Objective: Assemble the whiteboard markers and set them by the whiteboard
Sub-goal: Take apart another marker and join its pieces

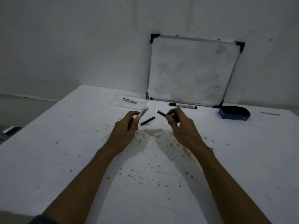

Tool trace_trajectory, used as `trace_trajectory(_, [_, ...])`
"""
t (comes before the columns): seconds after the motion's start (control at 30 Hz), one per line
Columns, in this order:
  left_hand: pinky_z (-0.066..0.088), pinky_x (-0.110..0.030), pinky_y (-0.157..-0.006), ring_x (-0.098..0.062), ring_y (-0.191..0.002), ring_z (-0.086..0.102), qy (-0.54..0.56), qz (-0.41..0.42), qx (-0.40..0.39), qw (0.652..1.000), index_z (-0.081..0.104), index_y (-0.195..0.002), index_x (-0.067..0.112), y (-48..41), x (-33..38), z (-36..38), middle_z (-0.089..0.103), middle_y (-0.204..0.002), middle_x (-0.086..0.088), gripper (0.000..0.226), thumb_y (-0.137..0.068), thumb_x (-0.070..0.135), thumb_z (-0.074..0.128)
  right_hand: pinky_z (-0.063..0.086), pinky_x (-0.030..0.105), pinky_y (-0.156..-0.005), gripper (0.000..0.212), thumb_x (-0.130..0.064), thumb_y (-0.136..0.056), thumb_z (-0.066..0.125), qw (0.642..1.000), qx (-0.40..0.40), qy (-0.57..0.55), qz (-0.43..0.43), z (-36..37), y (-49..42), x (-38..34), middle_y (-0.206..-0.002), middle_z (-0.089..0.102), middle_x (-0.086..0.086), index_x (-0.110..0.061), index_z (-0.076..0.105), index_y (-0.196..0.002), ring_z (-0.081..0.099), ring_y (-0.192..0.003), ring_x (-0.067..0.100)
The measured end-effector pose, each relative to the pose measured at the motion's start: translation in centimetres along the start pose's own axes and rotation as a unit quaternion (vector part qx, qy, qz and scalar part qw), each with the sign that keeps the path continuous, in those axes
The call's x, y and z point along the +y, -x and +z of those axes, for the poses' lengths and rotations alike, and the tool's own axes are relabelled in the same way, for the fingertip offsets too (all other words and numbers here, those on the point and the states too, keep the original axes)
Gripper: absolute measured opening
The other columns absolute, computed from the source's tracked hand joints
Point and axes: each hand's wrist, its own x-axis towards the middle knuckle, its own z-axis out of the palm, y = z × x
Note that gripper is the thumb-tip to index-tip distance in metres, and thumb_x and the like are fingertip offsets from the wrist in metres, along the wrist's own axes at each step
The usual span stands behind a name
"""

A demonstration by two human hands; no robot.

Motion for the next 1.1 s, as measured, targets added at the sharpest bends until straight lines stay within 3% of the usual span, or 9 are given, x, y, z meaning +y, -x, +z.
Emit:
trace_trajectory(0.07, [0.046, -0.021, -0.05, -0.006, -0.057, 0.054, 0.053, -0.007, -0.013, 0.999, 0.063, -0.12, 0.036, 0.2, 1.1, 1.4, 0.069, -0.083, 0.002, 0.016, -0.11, 0.033, 0.052, 0.047, 0.008, -0.065, 0.007, -0.04, -0.101, 0.058, 0.998, 0.035, -0.051, 0.034, -1.5, 0.6, 0.3, -0.086, 0.068, -0.012, -0.034, 0.061, -0.1, 0.064, -0.081, -0.002])
trace_trajectory(0.17, [0.052, -0.019, -0.06, -0.009, -0.072, 0.065, 0.034, 0.025, -0.053, 0.998, 0.059, -0.116, 0.037, -0.4, 2.8, 3.5, 0.072, -0.092, 0.007, 0.012, -0.11, 0.029, 0.052, 0.052, 0.016, -0.064, 0.009, -0.04, -0.096, 0.067, 0.973, 0.078, -0.191, 0.107, -3.7, 1.2, 1.5, -0.08, 0.072, -0.015, -0.033, 0.071, -0.098, 0.065, -0.072, 0.0])
trace_trajectory(0.3, [0.046, -0.014, -0.056, -0.003, -0.066, 0.058, 0.008, 0.087, -0.08, 0.993, 0.059, -0.124, 0.034, -2.4, 4.9, 6.5, 0.069, -0.091, 0.008, 0.019, -0.105, 0.034, 0.053, 0.052, 0.021, -0.068, 0.016, -0.038, -0.093, 0.071, 0.925, 0.137, -0.319, 0.155, -5.2, 2.4, 4.0, -0.076, 0.065, -0.006, -0.027, 0.077, -0.103, 0.055, -0.07, 0.011])
trace_trajectory(0.43, [0.054, -0.024, -0.078, -0.004, -0.091, 0.065, -0.033, 0.115, -0.061, 0.991, 0.066, -0.13, 0.022, -2.5, 4.6, 9.6, 0.072, -0.108, 0.011, 0.031, -0.107, 0.04, 0.056, 0.054, 0.027, -0.08, 0.023, -0.04, -0.098, 0.065, 0.899, 0.138, -0.364, 0.199, -5.8, 3.3, 6.1, -0.087, 0.066, -0.004, -0.028, 0.076, -0.114, 0.06, -0.084, 0.009])
trace_trajectory(0.5, [0.056, -0.025, -0.084, -0.003, -0.1, 0.067, -0.058, 0.142, -0.067, 0.986, 0.069, -0.131, 0.022, -2.4, 4.0, 10.6, 0.073, -0.114, 0.009, 0.032, -0.108, 0.039, 0.057, 0.053, 0.025, -0.079, 0.025, -0.04, -0.096, 0.067, 0.884, 0.139, -0.393, 0.212, -6.1, 3.1, 6.7, -0.087, 0.069, -0.006, -0.027, 0.076, -0.116, 0.061, -0.083, 0.008])
trace_trajectory(0.63, [0.049, -0.009, -0.076, 0.006, -0.093, 0.067, -0.056, 0.146, -0.066, 0.985, 0.072, -0.129, 0.03, -2.4, 3.4, 10.8, 0.074, -0.106, 0.022, 0.03, -0.106, 0.045, 0.059, 0.053, 0.021, -0.063, 0.036, -0.038, -0.088, 0.077, 0.857, 0.166, -0.418, 0.251, -5.2, 2.3, 6.6, -0.094, 0.079, 0.002, -0.022, 0.07, -0.12, 0.06, -0.067, 0.008])
trace_trajectory(0.77, [0.047, -0.008, -0.066, 0.001, -0.078, 0.067, 0.008, 0.112, -0.068, 0.991, 0.075, -0.125, 0.034, -2.3, 3.3, 10.7, 0.074, -0.098, 0.027, 0.026, -0.103, 0.046, 0.065, 0.047, 0.016, -0.053, 0.027, -0.038, -0.089, 0.077, 0.87, 0.177, -0.397, 0.235, -4.5, 2.2, 6.8, -0.09, 0.08, 0.002, -0.021, 0.075, -0.11, 0.053, -0.057, 0.005])
trace_trajectory(0.97, [0.046, -0.006, -0.067, 0.002, -0.08, 0.066, 0.001, 0.122, -0.064, 0.99, 0.074, -0.125, 0.036, -2.4, 2.9, 10.7, 0.074, -0.1, 0.025, 0.034, -0.098, 0.055, 0.065, 0.051, 0.014, -0.057, 0.029, -0.032, -0.091, 0.076, 0.889, 0.189, -0.354, 0.219, -3.9, 2.4, 6.7, -0.088, 0.08, -0.002, -0.017, 0.073, -0.115, 0.061, -0.057, -0.001])
trace_trajectory(1.1, [0.049, -0.014, -0.07, -0.005, -0.085, 0.068, -0.044, 0.158, -0.079, 0.983, 0.074, -0.126, 0.036, -2.4, 2.7, 10.6, 0.075, -0.099, 0.016, 0.034, -0.097, 0.054, 0.066, 0.061, 0.023, -0.069, 0.03, -0.032, -0.089, 0.078, 0.911, 0.182, -0.305, 0.211, -3.7, 2.5, 6.6, -0.097, 0.079, -0.003, -0.02, 0.072, -0.116, 0.075, -0.086, 0.008])
